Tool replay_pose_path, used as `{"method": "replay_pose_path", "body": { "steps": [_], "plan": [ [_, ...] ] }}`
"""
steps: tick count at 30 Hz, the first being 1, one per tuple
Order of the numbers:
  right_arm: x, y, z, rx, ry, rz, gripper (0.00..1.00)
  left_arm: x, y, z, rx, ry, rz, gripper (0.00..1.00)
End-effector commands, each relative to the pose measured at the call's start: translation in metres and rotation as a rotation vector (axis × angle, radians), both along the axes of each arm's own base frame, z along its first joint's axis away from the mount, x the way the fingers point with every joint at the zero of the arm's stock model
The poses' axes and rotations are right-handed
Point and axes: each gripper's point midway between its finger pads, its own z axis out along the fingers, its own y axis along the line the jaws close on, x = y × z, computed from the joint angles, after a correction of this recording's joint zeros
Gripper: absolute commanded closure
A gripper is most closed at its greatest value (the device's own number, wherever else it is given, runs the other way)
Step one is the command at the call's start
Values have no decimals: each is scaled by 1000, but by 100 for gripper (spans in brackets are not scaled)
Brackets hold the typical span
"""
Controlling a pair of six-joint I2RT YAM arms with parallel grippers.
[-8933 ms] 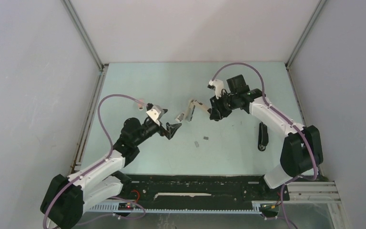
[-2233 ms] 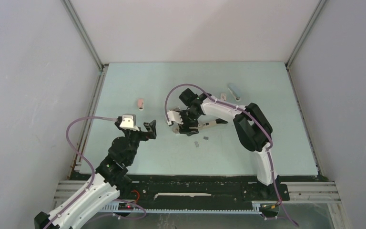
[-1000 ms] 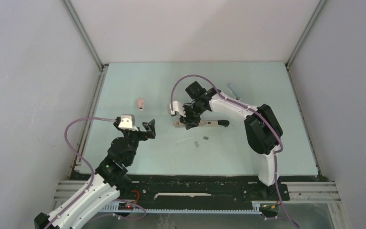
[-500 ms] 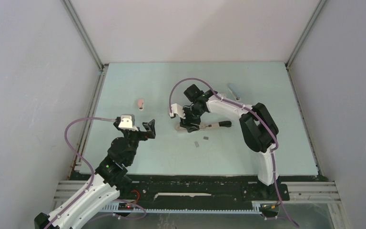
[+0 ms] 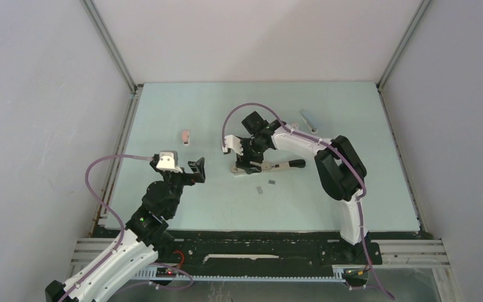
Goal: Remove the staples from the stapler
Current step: Pick up the stapler from the center of the board.
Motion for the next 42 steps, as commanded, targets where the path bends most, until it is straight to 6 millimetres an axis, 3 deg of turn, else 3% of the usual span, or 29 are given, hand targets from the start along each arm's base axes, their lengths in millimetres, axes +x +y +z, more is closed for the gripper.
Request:
{"method": "replay_pose_path", "body": {
  "steps": [1,3,5,13,16,21,24,28,36,42],
  "plan": [
    [7,10,-4,-1,-1,-22,30,1,1,-6,-6,3,4,0],
    [5,9,-4,-4,32,-18,49,1,1,-5,-7,2,4,0],
    [3,7,0,9,61,-11,55,1,1,-6,-7,2,5,0],
    [-2,6,-7,-1,76,13,43,1,-1,-5,-11,4,-4,0],
    [-1,6,-13,-16,74,9,45,0,-1,-5,-17,3,-4,0],
    [3,3,3,24,83,-4,84,0,-1,-5,-22,1,-6,0],
    [5,-1,28,98,88,-5,91,0,-2,-5,-23,1,-7,0],
    [3,-4,48,159,88,3,92,1,-3,-6,-22,5,-13,0],
    [0,-10,55,195,119,3,93,0,-5,-7,-30,7,-22,0],
    [-10,-20,77,284,148,48,95,-1,-29,-8,-50,-6,-141,0]
  ]
}}
